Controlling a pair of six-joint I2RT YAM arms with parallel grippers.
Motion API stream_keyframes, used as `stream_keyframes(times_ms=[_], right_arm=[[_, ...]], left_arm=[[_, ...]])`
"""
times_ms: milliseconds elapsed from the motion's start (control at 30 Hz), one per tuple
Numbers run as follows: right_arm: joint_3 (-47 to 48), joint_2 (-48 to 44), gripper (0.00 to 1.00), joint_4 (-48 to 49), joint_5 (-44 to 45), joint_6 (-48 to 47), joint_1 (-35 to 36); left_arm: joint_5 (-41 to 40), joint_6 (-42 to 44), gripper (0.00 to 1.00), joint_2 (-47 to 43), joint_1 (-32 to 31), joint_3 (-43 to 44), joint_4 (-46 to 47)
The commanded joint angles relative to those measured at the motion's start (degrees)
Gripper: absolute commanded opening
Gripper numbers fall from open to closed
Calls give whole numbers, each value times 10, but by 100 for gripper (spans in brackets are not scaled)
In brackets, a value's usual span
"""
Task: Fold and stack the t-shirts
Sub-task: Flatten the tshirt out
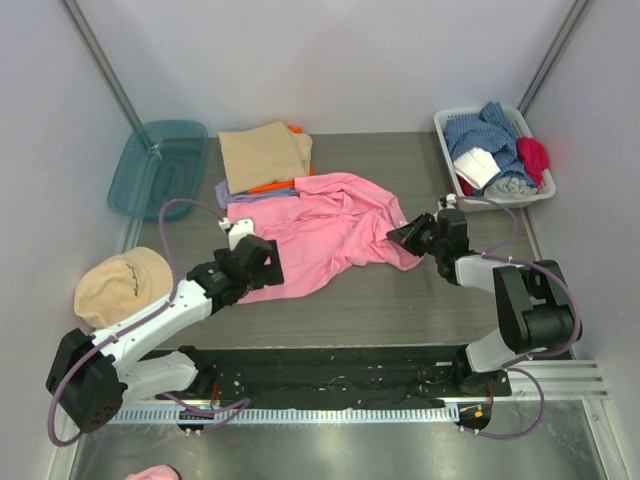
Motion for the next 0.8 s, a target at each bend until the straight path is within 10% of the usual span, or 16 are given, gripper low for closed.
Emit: stream_keyframes(times_ms=[0, 67, 100, 200, 767], right_arm=[[35, -58, 1, -51, 20, -45, -3], [38, -66, 7, -68, 22, -57, -2], [37, -65, 31, -69, 23, -57, -3], [34, -66, 53, -71, 29, -56, -3], [12, 19, 60, 30, -10, -9, -49]], left_arm=[[33, -14, 100, -62, 68, -19, 24], [37, -13, 100, -82, 82, -30, 26], [38, -11, 100, -83, 82, -31, 24], [42, -7, 100, -86, 82, -31, 12], [46, 0, 100, -89, 82, -28, 10]])
